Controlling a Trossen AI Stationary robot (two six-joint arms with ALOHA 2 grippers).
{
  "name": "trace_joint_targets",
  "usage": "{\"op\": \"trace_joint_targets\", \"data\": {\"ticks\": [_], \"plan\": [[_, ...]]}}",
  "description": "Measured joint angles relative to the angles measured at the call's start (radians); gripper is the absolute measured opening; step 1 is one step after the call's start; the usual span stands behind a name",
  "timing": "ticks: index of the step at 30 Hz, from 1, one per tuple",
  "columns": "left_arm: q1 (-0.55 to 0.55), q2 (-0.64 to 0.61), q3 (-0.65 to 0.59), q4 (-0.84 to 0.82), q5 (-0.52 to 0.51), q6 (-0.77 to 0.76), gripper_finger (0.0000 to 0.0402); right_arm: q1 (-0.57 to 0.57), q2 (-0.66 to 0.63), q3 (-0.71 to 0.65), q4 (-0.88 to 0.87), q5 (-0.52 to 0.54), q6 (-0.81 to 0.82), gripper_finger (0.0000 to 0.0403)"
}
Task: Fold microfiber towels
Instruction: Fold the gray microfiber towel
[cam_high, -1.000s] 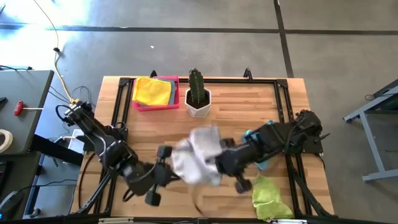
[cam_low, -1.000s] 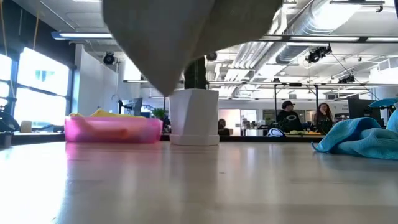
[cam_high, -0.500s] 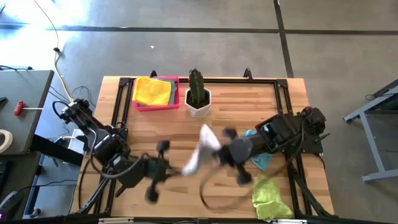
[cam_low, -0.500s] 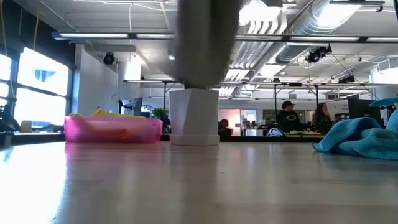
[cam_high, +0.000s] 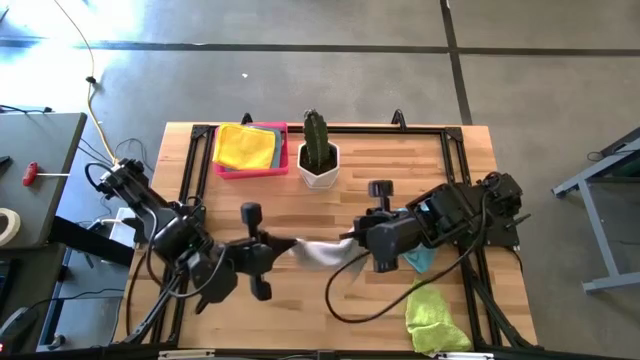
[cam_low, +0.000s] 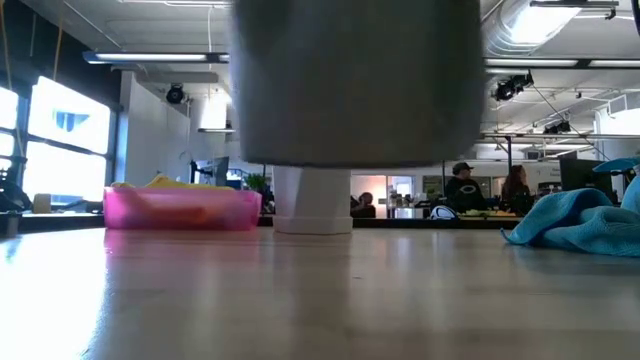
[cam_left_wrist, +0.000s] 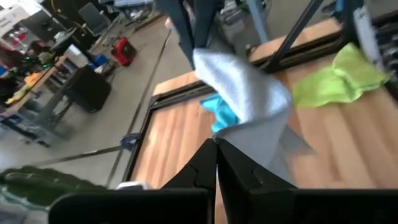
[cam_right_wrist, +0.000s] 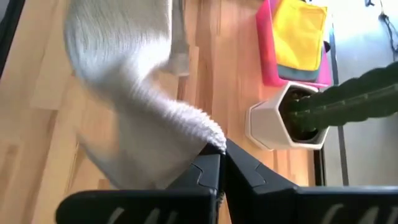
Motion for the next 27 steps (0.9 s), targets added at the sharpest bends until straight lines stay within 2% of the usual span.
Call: {"op": "trace_joint_targets", "data": {"ticks": [4,9,12,16,19,21,22,24,25,27], "plan": [[0.019,0.0,0.0,-0.092,-0.016,-0.009,0.0,-0.011,0.0,0.0,-0.002,0.003,-0.071,0.0],[0.083,0.0,0.0,-0.256,-0.105,-0.073,0.0,-0.066,0.0,0.0,-0.001,0.079,-0.104,0.0],[0.146,0.0,0.0,-0.359,-0.114,-0.145,0.0,-0.126,0.0,-0.023,-0.001,0.106,-0.105,0.0],[0.243,0.0,0.0,-0.487,-0.114,-0.246,0.0,-0.223,0.0,-0.088,-0.001,0.085,-0.125,0.0],[0.32,0.0,0.0,-0.54,-0.136,-0.263,0.0,-0.296,0.001,-0.149,-0.001,0.086,-0.175,0.0],[0.362,0.0,0.0,-0.547,-0.144,-0.266,0.0,-0.34,0.001,-0.182,-0.001,0.125,-0.196,0.0],[0.38,0.0,0.0,-0.553,-0.132,-0.273,0.0,-0.357,0.001,-0.195,-0.001,0.141,-0.197,0.0],[0.403,0.0,0.0,-0.563,-0.043,-0.32,0.0,-0.381,0.001,-0.224,-0.001,0.134,-0.153,0.0],[0.407,0.0,-0.001,-0.565,0.039,-0.362,0.0,-0.388,0.0,-0.241,-0.001,0.102,-0.119,0.0],[0.407,-0.002,-0.038,-0.544,0.233,-0.458,0.0,-0.383,-0.001,-0.292,0.002,-0.033,-0.046,0.0]]}}
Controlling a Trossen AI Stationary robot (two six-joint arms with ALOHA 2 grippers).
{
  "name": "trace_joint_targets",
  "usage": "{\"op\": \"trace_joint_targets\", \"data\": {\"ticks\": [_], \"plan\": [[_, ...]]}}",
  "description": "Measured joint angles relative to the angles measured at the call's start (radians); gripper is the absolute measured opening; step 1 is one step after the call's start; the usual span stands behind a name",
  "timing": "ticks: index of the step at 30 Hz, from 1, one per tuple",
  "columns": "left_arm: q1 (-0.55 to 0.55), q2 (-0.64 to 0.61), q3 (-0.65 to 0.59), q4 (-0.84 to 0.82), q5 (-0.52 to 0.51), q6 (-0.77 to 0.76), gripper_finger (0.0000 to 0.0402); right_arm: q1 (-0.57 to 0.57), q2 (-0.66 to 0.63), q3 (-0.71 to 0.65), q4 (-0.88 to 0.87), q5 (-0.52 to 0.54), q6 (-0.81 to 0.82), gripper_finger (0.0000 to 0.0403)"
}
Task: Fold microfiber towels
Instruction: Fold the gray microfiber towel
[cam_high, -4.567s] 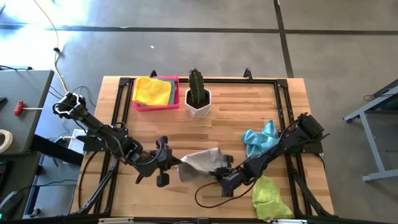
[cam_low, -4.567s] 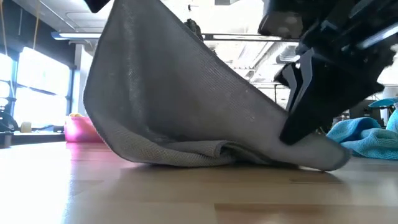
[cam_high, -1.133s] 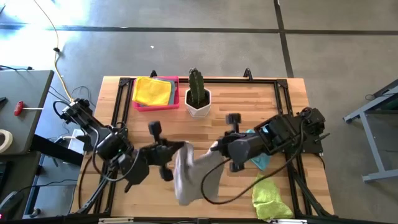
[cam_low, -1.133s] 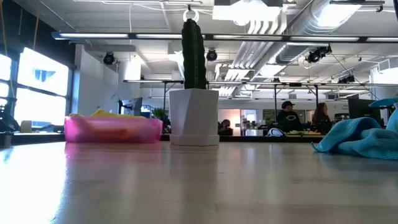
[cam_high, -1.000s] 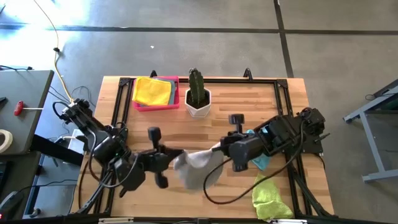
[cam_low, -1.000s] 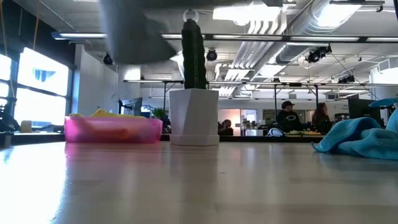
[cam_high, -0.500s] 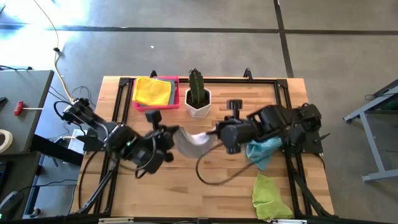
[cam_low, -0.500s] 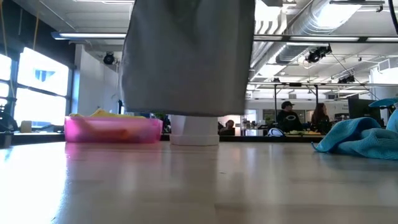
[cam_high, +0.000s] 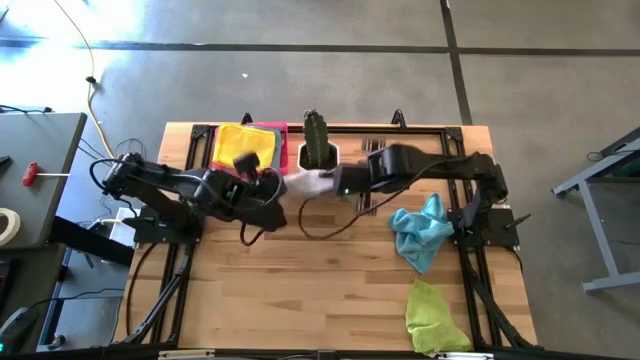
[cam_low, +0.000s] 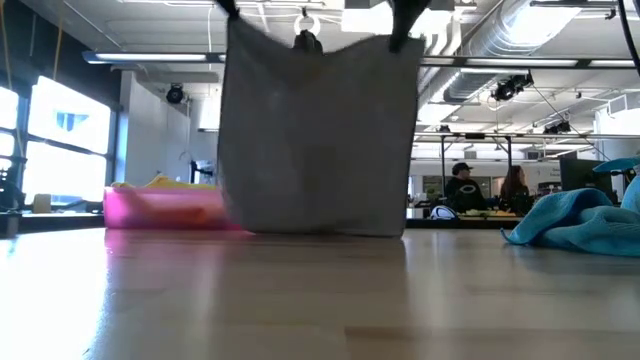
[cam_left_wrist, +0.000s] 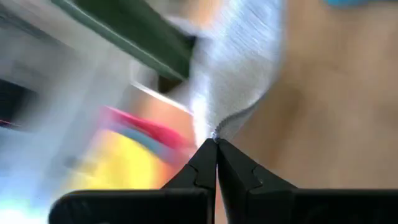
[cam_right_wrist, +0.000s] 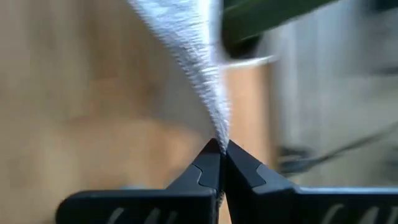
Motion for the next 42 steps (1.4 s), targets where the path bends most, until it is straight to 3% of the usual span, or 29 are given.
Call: {"op": "trace_joint_targets", "data": {"ticks": [3,8,12,16,19,25,33,37,42], "plan": [[-0.031,0.003,-0.129,0.099,0.226,-0.088,0.0,0.036,-0.001,-0.164,0.077,-0.236,0.07,0.0],[-0.164,0.015,-0.387,0.45,0.384,-0.146,0.0,0.174,0.003,-0.475,0.314,-0.435,0.176,0.0],[-0.274,0.048,-0.51,0.729,0.414,-0.223,0.0,0.299,0.003,-0.652,0.557,-0.485,0.296,0.0],[-0.347,0.111,-0.55,0.893,0.415,-0.267,0.0,0.395,0.003,-0.769,0.82,-0.554,0.383,0.0],[-0.368,0.164,-0.533,0.919,0.422,-0.267,0.0,0.432,0.002,-0.796,0.909,-0.585,0.377,0.0],[-0.354,0.195,-0.521,0.834,0.407,-0.271,0.0,0.401,0.0,-0.705,0.785,-0.55,0.186,0.0],[-0.3,0.182,-0.524,0.612,0.291,-0.294,0.0,0.246,0.0,-0.674,0.711,-0.353,-0.148,0.0],[-0.259,0.188,-0.523,0.502,0.215,-0.32,0.0,0.154,0.001,-0.695,0.716,-0.331,-0.222,0.0],[-0.198,0.191,-0.556,0.497,0.177,-0.32,0.0,0.061,0.001,-0.729,0.727,-0.344,-0.242,0.0]]}}
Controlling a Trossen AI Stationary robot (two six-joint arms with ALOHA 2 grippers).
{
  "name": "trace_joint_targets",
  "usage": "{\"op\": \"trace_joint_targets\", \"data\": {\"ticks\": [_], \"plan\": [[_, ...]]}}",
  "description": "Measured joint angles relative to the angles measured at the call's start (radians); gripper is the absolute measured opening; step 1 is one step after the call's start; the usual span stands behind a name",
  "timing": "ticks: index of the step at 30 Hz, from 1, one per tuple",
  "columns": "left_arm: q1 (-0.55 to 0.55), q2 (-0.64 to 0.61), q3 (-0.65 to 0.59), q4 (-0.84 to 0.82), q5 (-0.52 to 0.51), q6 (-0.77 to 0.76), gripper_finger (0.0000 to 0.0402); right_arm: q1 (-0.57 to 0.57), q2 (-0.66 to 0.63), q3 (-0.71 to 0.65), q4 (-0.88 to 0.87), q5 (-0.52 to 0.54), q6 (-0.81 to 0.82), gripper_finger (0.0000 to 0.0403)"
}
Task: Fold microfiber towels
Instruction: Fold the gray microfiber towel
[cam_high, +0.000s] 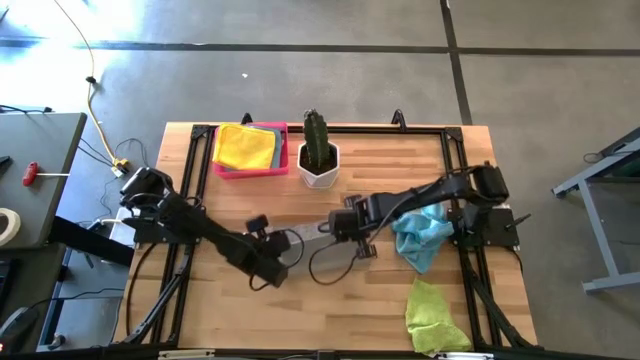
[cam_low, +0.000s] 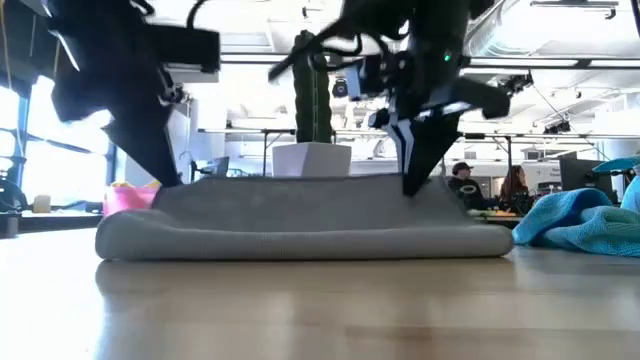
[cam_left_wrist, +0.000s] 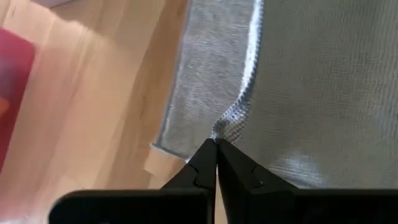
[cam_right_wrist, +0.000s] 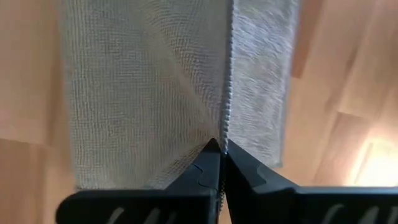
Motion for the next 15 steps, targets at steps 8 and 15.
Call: {"op": "trace_joint_targets", "data": {"ticks": [8,15], "plan": [[0.053,0.001,-0.056,0.023,-0.002,-0.028,0.0,-0.07,0.001,-0.05,0.127,-0.003,-0.086,0.0005],[0.068,0.001,-0.063,0.022,-0.01,-0.029,0.0,-0.099,0.001,-0.052,0.132,-0.016,-0.106,0.0046]]}}
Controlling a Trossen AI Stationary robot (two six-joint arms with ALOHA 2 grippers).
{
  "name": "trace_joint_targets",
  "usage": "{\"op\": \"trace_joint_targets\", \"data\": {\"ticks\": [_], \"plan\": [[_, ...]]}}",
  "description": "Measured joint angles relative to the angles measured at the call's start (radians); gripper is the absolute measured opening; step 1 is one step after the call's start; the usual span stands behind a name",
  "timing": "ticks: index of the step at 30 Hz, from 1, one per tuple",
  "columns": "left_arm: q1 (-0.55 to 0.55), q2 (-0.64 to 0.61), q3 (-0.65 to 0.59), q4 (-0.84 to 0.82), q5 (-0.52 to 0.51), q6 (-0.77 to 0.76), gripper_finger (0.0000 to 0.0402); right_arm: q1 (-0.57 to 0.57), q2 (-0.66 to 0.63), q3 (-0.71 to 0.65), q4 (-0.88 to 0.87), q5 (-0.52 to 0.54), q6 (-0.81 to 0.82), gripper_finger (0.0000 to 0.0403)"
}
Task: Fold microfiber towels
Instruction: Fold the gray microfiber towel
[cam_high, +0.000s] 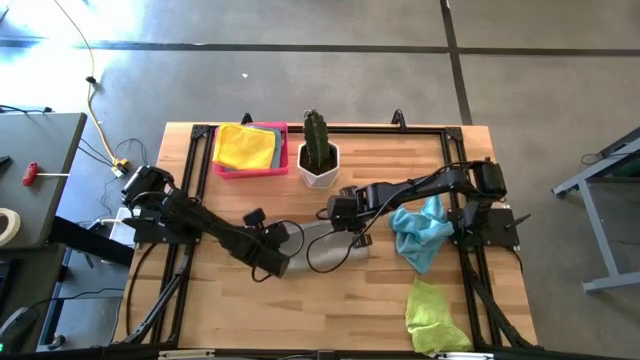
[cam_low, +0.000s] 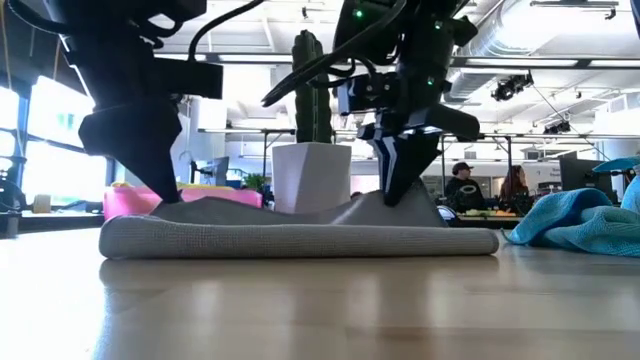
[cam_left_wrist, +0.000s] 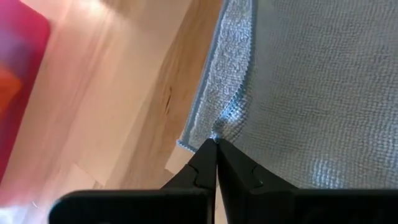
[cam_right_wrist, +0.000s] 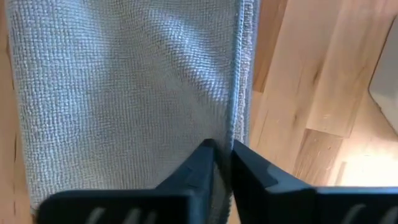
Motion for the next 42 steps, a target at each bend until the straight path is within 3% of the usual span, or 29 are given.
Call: {"op": "trace_joint_targets", "data": {"ticks": [3,9,15,25,31,36,42], "plan": [[0.007,0.0,0.0,0.0,0.02,0.001,0.0,-0.002,0.0,0.0,-0.001,0.007,0.0,0.0087],[0.019,0.0,0.0,0.0,0.032,0.003,0.0,-0.002,0.0,0.032,-0.083,0.131,0.088,0.0148],[0.02,0.0,0.0,-0.008,0.021,0.003,0.0013,-0.002,-0.007,0.045,-0.16,0.01,0.329,0.0154],[0.05,0.0,0.0,-0.177,-0.065,0.005,0.0135,0.027,-0.033,0.045,-0.276,-0.026,0.465,0.0154],[0.076,-0.001,0.0,-0.164,0.07,0.026,0.0182,0.054,-0.079,0.044,-0.307,-0.023,0.521,0.0154],[0.044,-0.027,0.031,-0.136,0.22,0.175,0.018,0.066,-0.173,-0.091,-0.212,-0.06,0.589,0.0154],[0.004,-0.084,0.016,0.003,0.237,0.308,0.0158,0.059,-0.347,-0.355,0.15,-0.103,0.805,0.0154]]}}
